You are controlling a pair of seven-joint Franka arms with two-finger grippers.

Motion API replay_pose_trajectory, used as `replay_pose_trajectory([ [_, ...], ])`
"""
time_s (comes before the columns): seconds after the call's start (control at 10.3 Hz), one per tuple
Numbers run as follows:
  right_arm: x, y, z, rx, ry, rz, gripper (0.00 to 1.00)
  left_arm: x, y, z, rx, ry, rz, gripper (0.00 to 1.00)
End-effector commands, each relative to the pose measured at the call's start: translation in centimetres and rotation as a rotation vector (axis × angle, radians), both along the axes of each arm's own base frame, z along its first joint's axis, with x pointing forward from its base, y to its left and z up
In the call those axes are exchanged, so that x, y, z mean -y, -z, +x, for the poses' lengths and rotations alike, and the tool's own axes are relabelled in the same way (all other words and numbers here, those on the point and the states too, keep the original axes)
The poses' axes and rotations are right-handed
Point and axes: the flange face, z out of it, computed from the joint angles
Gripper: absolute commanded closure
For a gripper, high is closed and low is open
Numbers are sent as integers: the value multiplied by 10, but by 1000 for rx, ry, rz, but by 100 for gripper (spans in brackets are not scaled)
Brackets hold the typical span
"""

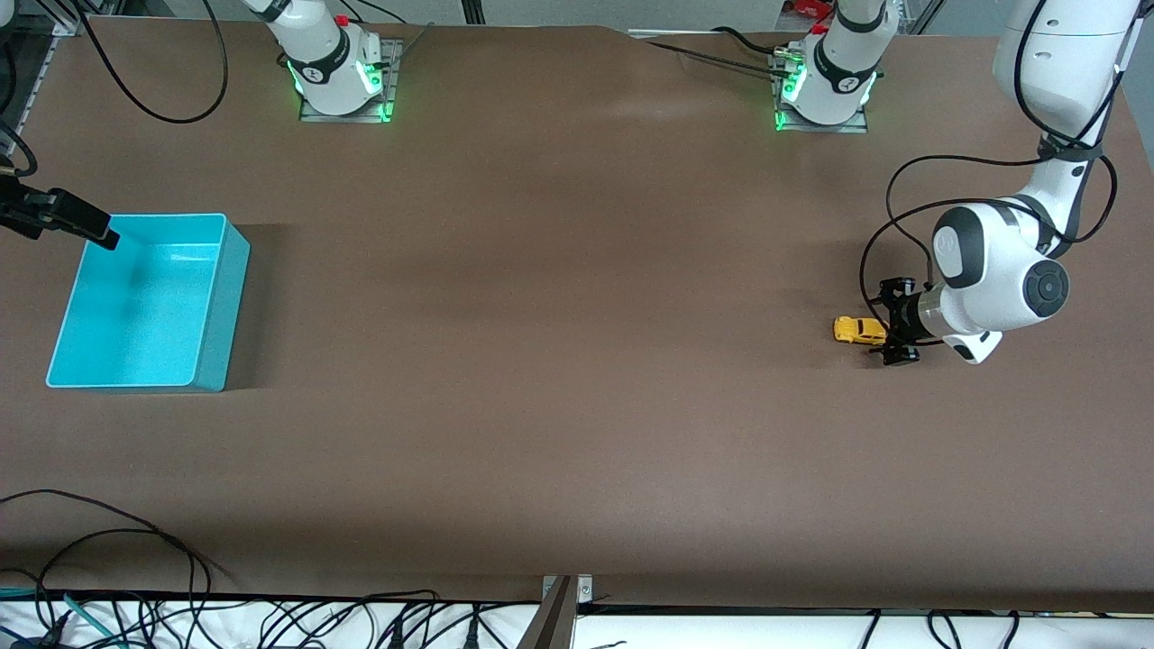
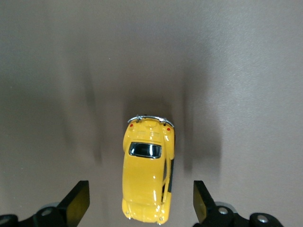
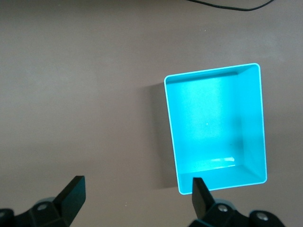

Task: Wind up and store yellow beetle car
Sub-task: 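Grip the yellow car with the left gripper and drag it backward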

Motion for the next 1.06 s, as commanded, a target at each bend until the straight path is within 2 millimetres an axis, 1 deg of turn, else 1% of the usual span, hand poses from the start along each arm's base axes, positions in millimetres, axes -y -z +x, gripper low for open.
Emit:
replay_pose_trajectory([
  [0.0, 2, -9, -1, 3, -4, 18, 0, 2, 5, -13, 45, 17, 4, 3],
  [0.1, 2, -9, -1, 3, -4, 18, 0, 1, 6, -14, 46, 17, 5, 5],
  [0.19, 2, -9, -1, 3, -4, 18, 0, 1, 6, -14, 46, 13, 4, 22],
  [0.29, 2, -9, -1, 3, -4, 18, 0, 0, 4, -13, 52, 6, 0, 55],
  [0.39, 2, -9, -1, 3, -3, 18, 0, 0, 3, -11, 52, 5, -1, 78],
  [0.48, 2, -9, -1, 3, -4, 18, 0, 0, 3, -12, 50, 5, -1, 96],
  [0.58, 2, -9, -1, 3, -4, 18, 0, 0, 3, -11, 50, 5, -2, 100],
  [0.68, 2, -9, -1, 3, -4, 18, 0, 0, 1, -10, 54, 1, -1, 100],
  [0.77, 2, -9, -1, 3, -4, 18, 0, 7, -1, -10, 49, -2, -3, 100],
  [0.87, 2, -9, -1, 3, -3, 18, 0, 27, -8, -8, 56, -7, -13, 100],
  [0.97, 3, -9, -1, 3, -3, 18, 0, 52, -16, -6, 54, 1, -29, 100],
])
